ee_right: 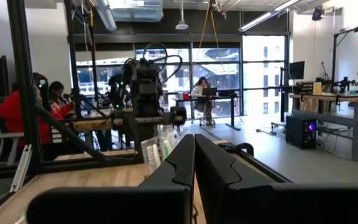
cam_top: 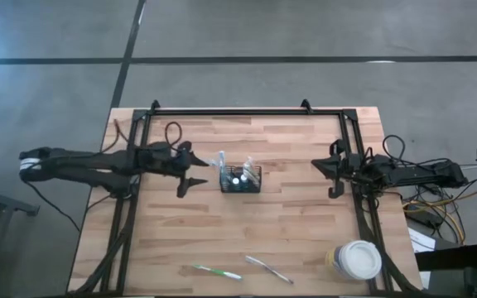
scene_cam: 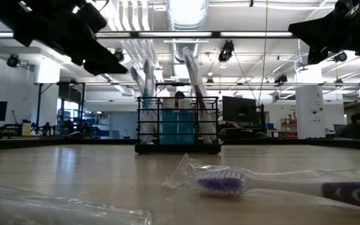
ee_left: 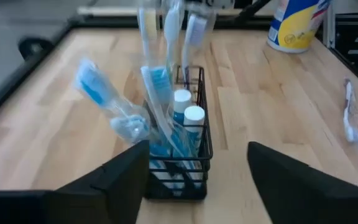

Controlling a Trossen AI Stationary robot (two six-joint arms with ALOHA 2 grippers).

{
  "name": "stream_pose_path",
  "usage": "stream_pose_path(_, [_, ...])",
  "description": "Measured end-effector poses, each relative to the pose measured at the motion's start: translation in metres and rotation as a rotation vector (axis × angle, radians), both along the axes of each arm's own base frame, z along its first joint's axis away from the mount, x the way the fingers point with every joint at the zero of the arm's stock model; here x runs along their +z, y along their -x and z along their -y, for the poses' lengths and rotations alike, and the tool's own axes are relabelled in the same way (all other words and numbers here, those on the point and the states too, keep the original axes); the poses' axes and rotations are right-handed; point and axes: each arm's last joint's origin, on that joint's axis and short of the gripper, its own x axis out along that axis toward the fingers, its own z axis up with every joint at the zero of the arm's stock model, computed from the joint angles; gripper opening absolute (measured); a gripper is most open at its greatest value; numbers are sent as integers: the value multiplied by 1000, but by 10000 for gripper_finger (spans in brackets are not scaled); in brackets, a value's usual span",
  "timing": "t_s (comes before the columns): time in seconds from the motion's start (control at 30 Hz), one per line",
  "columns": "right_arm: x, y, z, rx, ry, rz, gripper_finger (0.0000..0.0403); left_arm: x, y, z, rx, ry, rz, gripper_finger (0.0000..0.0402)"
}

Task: Pick & Place toothbrushing station
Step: Put the purple toothbrush into the black mesh organizer

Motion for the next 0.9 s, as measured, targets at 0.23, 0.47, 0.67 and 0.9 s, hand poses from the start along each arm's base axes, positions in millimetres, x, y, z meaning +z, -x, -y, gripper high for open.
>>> stream_pose_path(0.23, [-3,-3,0,2,-6,-30,8,-11,30,4,-8,-62,80,104])
stream_pose_path(0.47, [-7,-7,0,6,-12,-73,8,-36,50,7,-5,-76,180,13])
stream_pose_path(0.67, [-10,-11,-1,6,-9,-108,8,-53,60,8,-5,-79,215,5])
stream_pose_path(0.9, [-10,-13,-1,7,-17,-112,8,-65,67,9,-5,-80,234,3])
